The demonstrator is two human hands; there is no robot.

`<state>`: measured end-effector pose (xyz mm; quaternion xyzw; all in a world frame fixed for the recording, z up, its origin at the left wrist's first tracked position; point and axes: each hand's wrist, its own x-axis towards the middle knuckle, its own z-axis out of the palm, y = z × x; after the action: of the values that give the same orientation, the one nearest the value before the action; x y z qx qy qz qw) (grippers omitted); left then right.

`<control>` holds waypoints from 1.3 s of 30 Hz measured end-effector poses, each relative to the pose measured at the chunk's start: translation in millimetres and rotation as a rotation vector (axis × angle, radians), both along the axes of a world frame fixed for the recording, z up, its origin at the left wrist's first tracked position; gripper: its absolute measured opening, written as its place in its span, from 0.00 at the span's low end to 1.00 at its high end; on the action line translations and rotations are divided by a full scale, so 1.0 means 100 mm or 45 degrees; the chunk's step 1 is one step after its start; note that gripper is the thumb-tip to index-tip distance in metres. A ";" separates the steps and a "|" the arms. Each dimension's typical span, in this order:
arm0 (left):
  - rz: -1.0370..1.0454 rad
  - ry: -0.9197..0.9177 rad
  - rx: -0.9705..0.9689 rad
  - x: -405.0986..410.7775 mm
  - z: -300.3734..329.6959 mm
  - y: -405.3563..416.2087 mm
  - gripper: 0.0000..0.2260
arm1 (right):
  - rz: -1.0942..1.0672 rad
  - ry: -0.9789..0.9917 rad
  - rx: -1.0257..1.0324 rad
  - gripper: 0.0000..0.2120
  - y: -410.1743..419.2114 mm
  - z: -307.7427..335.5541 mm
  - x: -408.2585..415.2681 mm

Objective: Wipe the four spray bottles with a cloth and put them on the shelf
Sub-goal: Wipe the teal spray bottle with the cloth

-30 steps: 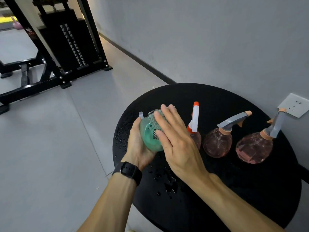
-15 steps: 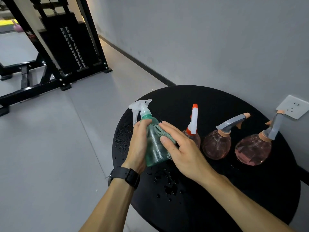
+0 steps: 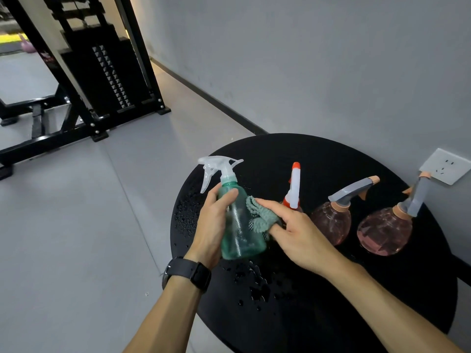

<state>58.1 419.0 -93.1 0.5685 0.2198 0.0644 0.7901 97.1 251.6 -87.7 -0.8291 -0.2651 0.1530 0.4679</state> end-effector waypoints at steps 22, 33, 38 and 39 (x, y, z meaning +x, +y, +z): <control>-0.284 -0.033 0.748 -0.17 0.02 -0.32 0.18 | -0.096 -0.655 -0.152 0.28 0.19 0.07 0.03; -0.182 -0.048 0.813 -0.17 0.08 -0.32 0.16 | -0.111 -0.637 0.017 0.19 0.15 0.06 0.02; -0.143 -0.098 0.741 -0.15 0.07 -0.32 0.19 | -0.081 -0.692 0.079 0.18 0.09 0.12 0.03; -0.146 -0.093 0.732 -0.15 0.07 -0.31 0.21 | -0.077 -0.699 0.091 0.18 0.08 0.12 0.03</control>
<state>43.4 388.3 -86.2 0.7778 0.1313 0.0997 0.6065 100.0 259.3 -75.3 -0.8301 -0.3624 -0.1009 0.4116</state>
